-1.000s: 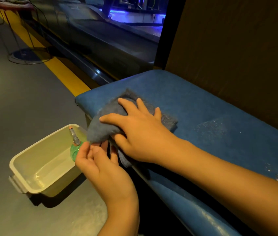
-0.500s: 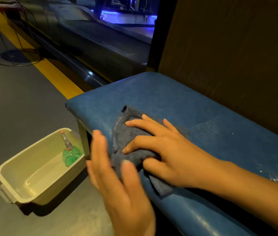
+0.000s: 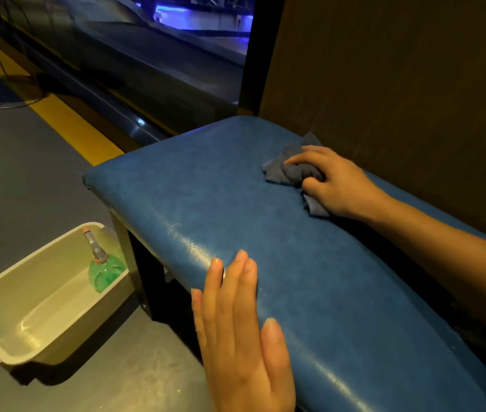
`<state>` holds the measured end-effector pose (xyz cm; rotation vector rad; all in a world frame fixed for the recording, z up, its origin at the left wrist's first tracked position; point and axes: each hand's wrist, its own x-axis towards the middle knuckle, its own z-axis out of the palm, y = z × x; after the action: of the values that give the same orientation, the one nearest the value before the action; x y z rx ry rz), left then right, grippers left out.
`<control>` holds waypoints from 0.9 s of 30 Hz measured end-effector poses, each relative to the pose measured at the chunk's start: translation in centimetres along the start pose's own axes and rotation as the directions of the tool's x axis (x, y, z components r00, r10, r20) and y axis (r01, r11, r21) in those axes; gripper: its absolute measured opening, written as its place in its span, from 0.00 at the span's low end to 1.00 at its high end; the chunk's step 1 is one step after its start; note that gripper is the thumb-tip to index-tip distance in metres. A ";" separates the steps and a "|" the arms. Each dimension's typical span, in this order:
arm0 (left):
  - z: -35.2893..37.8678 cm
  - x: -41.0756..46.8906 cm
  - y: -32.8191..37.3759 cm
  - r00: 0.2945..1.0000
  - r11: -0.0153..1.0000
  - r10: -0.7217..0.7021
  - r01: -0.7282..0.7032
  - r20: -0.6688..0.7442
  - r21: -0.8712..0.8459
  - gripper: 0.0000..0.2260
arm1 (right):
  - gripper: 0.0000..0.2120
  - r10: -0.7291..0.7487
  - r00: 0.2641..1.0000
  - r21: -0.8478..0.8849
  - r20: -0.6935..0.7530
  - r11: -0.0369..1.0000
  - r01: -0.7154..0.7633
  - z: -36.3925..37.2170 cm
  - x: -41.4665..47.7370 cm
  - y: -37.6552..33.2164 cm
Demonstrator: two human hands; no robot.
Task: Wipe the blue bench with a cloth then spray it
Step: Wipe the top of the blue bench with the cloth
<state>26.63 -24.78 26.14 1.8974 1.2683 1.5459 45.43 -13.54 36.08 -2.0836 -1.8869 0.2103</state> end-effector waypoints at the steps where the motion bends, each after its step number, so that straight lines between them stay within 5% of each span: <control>1: 0.0 0.0 -0.1 1.000 1.000 0.004 -0.004 -0.006 -0.002 0.22 | 0.20 0.037 0.999 -0.010 -0.006 0.999 -0.037 -0.3 0.5 0.9; 6: 0.2 -0.2 -0.4 1.000 1.000 0.028 -0.028 -0.011 0.001 0.21 | 0.21 0.245 0.969 -0.080 -0.015 0.966 -0.245 -2.7 0.2 4.7; 13: 0.3 -0.4 -0.3 0.999 0.999 0.014 -0.016 -0.030 -0.048 0.21 | 0.18 0.310 0.947 -0.115 -0.081 0.941 -0.318 -2.7 -3.2 5.2; 18: 0.5 -0.5 -0.1 0.998 0.989 -0.058 0.053 -0.033 -0.136 0.22 | 0.19 0.187 0.981 -0.103 -0.057 0.976 -0.192 -1.8 -6.0 1.9; 27: 0.4 -0.2 -0.2 1.000 0.985 -0.004 0.005 0.009 -0.171 0.22 | 0.36 0.012 0.993 -0.117 0.117 0.993 0.001 1.0 -9.6 -5.8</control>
<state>26.89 -24.77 25.70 1.7898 1.0980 1.5884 38.60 -22.48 36.08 -2.1974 -2.0066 0.2338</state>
